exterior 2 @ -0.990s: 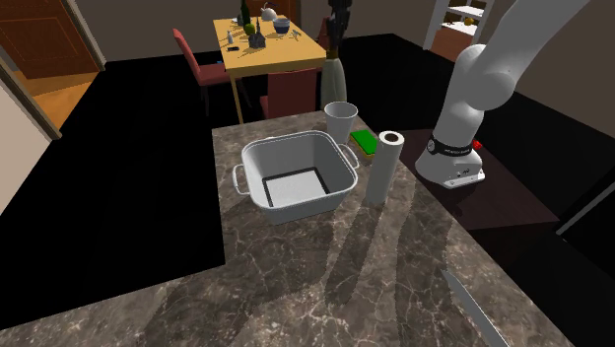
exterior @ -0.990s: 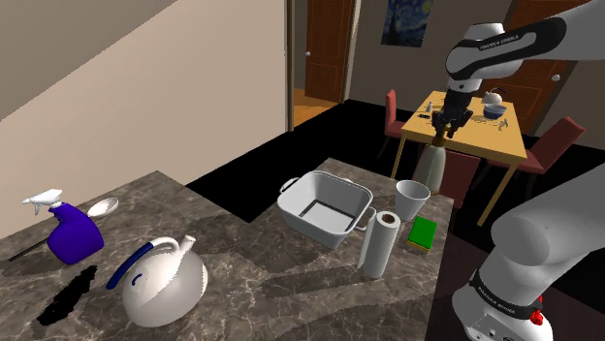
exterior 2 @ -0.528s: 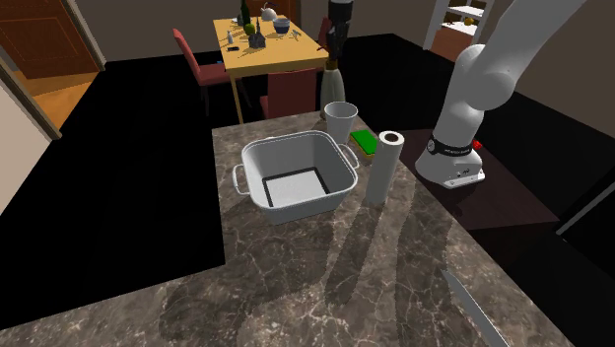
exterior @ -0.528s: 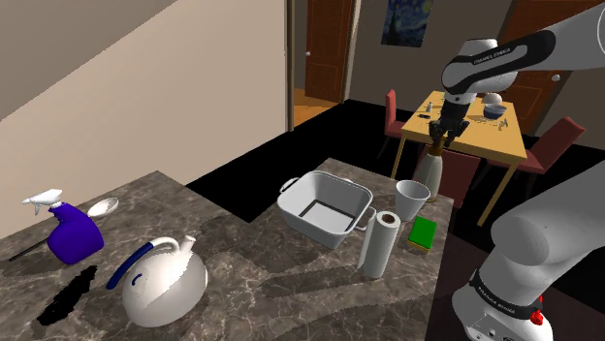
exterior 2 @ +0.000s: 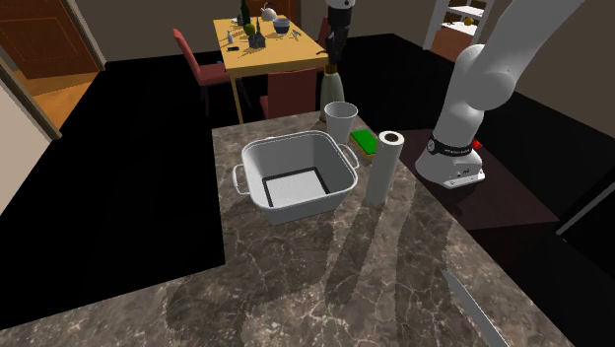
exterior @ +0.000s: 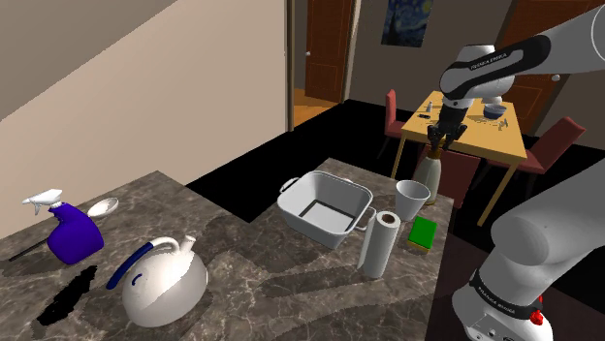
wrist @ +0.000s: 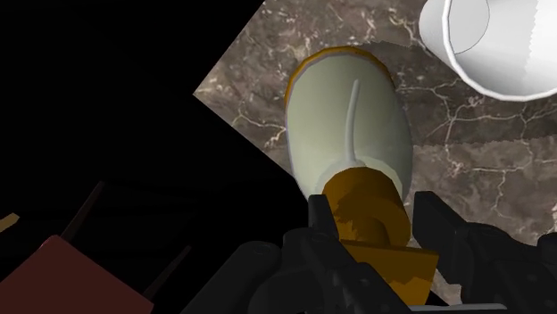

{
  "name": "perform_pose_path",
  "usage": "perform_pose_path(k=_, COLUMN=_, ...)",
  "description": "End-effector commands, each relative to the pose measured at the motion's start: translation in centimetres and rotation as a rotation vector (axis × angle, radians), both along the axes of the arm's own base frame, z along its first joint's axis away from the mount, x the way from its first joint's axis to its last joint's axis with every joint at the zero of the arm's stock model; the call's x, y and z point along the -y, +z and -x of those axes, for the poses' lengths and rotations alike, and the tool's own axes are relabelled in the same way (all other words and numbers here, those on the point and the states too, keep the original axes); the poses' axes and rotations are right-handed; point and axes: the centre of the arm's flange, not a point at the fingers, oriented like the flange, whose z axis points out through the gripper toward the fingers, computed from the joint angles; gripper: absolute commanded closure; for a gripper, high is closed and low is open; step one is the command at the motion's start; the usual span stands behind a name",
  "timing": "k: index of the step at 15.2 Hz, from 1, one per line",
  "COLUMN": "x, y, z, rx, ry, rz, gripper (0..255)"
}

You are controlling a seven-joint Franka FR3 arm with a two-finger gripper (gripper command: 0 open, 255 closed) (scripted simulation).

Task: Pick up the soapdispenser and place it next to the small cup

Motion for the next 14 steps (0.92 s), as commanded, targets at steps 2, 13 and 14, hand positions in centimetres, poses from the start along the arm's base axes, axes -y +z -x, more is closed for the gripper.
perform_pose_path(k=2, x=0.0, y=-0.2, z=0.0, rx=-0.004, ry=0.0, rz=-0.003, gripper=255)
perform_pose_path(k=13, x=-0.3, y=4.8, z=0.1, rx=-0.004, ry=0.0, rz=-0.003, gripper=0)
perform_pose_path(k=14, x=-0.3, y=4.8, z=0.1, rx=-0.004, ry=0.0, rz=-0.003, gripper=0)
